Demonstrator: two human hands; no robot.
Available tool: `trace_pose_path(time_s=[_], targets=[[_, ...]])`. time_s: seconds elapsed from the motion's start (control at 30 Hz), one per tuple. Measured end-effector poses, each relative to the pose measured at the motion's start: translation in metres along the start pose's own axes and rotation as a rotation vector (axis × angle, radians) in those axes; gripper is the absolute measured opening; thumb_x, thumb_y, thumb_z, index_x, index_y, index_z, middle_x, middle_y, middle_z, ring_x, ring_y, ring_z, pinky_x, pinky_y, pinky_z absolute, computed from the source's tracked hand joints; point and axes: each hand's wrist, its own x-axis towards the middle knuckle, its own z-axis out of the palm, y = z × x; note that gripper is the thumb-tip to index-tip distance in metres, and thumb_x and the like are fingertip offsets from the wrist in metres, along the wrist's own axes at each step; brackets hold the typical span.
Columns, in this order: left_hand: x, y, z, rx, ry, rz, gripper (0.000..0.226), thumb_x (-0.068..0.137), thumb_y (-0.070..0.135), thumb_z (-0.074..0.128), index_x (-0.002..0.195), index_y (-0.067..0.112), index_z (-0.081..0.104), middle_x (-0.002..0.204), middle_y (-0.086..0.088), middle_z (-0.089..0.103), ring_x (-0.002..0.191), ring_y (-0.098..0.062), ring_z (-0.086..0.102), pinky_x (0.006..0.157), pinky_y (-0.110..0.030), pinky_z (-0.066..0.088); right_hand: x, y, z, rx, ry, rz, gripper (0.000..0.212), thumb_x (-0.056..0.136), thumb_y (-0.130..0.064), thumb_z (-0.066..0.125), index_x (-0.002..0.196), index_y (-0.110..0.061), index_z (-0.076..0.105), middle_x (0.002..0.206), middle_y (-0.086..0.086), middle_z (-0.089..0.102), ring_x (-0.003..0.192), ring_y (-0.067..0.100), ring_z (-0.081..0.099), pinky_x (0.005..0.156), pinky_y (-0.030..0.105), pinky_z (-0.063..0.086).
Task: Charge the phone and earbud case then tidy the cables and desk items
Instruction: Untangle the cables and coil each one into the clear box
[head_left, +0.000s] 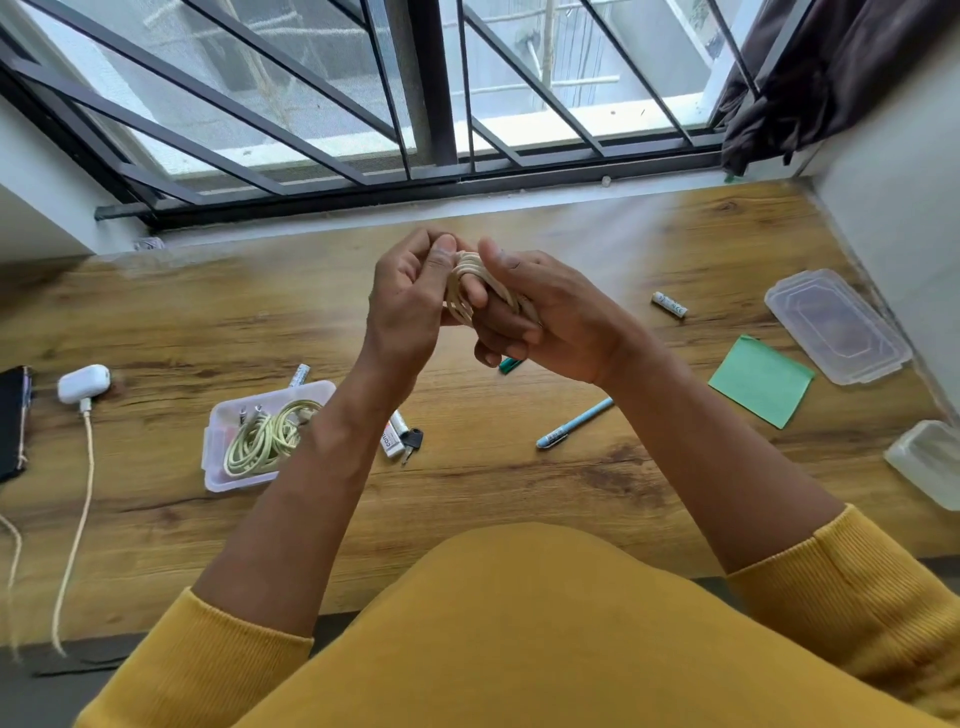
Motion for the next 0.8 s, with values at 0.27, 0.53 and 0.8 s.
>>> trace_pose_path(time_s=[0.27, 0.53, 0.8], targets=[[-0.01, -0.002, 0.015, -0.149, -0.06, 0.113, 0.058, 0.117, 0.038, 0.025, 0.078, 0.006, 0.053, 0.06, -0.019, 0.071, 0.045, -0.028, 0.066, 0.04, -0.026, 0.046, 0.0, -0.004, -0.003, 0.066, -0.103, -0.038, 0.055, 0.116, -0.032, 0.015, 0.099, -0.004, 0.059, 0.055, -0.001, 0.055, 0.054, 0.019, 0.055, 0.074, 0.042, 0.049], [-0.001, 0.0, 0.017, 0.003, 0.246, 0.316, 0.051, 0.11, 0.024, 0.047, 0.059, 0.025, 0.05, 0.051, -0.001, 0.05, 0.05, -0.013, 0.045, 0.077, -0.027, 0.05, 0.005, -0.007, 0.01, 0.017, 0.063, -0.093, 0.03, 0.1, -0.033, 0.057, 0.09, -0.007, 0.068, 0.072, 0.012, 0.074, 0.068, 0.023, 0.074, 0.077, 0.041, 0.06], [0.006, 0.006, 0.006, 0.008, 0.126, 0.332, 0.048, 0.112, 0.019, 0.043, 0.066, 0.017, 0.055, 0.057, -0.005, 0.054, 0.051, -0.025, 0.048, 0.053, -0.043, 0.04, 0.007, -0.009, 0.025, -0.057, 0.302, -0.152, 0.023, 0.105, -0.012, 0.061, 0.087, 0.002, 0.064, 0.066, 0.011, 0.069, 0.061, 0.023, 0.069, 0.067, 0.042, 0.062]])
